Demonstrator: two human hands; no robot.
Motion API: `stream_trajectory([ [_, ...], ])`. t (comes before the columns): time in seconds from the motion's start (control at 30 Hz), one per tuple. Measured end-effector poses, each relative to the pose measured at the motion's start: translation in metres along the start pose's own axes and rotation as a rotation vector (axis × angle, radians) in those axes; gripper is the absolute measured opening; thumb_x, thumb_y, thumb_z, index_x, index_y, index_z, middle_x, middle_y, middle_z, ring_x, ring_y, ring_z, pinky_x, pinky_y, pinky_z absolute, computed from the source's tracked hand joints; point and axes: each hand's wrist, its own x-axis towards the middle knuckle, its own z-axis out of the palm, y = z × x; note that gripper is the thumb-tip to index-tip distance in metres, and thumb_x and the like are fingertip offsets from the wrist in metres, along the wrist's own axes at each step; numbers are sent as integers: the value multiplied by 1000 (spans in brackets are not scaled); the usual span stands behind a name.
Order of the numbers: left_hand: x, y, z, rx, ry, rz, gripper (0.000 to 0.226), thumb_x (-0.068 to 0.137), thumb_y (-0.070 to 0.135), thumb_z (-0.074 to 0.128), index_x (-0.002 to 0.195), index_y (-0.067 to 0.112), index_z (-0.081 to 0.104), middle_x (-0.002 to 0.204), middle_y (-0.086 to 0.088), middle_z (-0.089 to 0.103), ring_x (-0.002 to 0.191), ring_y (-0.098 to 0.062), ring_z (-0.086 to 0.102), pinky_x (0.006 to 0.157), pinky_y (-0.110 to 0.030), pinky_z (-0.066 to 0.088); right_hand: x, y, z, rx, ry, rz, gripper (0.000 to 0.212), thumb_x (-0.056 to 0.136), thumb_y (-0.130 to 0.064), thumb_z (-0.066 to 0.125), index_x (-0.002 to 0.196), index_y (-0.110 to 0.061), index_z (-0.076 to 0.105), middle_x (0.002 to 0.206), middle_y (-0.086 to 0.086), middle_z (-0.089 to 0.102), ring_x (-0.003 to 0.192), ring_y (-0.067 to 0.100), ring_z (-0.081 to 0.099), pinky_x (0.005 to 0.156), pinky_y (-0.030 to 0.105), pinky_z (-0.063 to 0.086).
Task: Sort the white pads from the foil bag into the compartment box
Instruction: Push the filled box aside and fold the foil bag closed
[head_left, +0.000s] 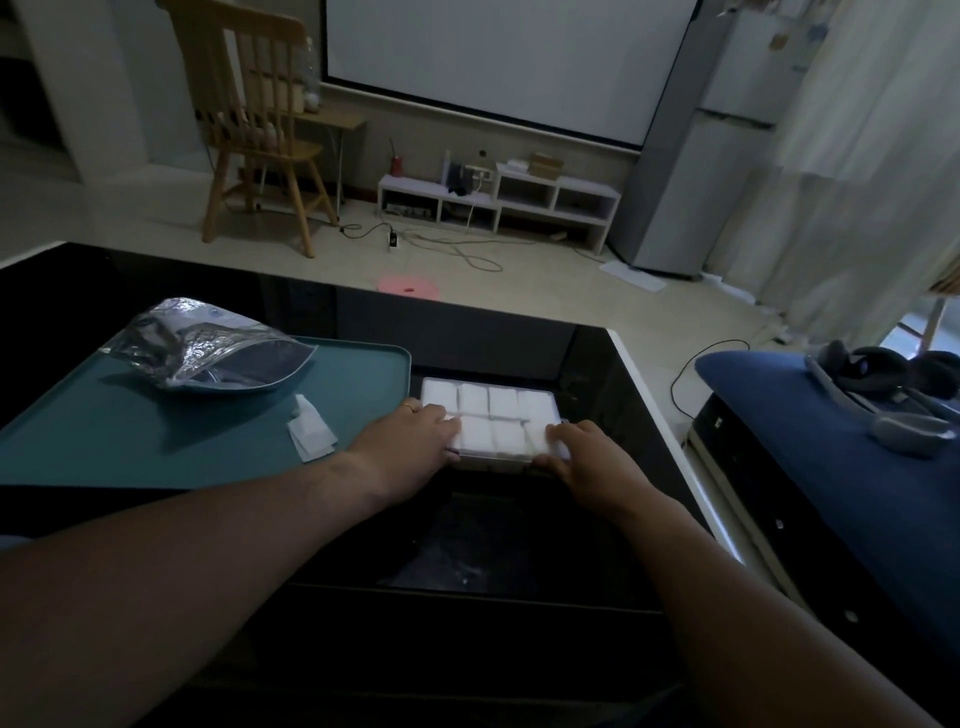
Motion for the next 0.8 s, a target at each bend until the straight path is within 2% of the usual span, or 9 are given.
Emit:
stream_trajectory([
  [0.13,10,-9,3,-60,36,-26,42,102,46,49,135,20,55,133,0,56,127,-29,47,108,-42,42,10,-3,6,-20,67,8,46,104,-47,56,143,-24,54,144,5,49,120,23,58,98,36,50],
  [0.23,26,-12,2,-79,40,-52,37,102,42,52,130,18,57,129,-2,57,122,-28,49,105,-40,42,24,-5,10,-26,124,-25,41,105,-44,56,140,-21,58,153,5,44,129,24,54,104,41,52],
  [0.4,67,-27,-2,-86,14,-65,32,103,37,53,125,16,60,124,-5,60,117,-27,52,95,-39,44,63,-2,11,-3,155,-3,40,108,-38,53,143,-19,56,156,6,43,125,26,61,100,41,54],
  [0.8,186,-86,9,-115,4,-76,32,103,35,53,126,14,62,121,-6,61,115,-28,53,96,-45,48,189,9,-7,-34,146,42,36,108,-30,53,141,-17,58,154,8,45,122,28,61,99,40,51],
])
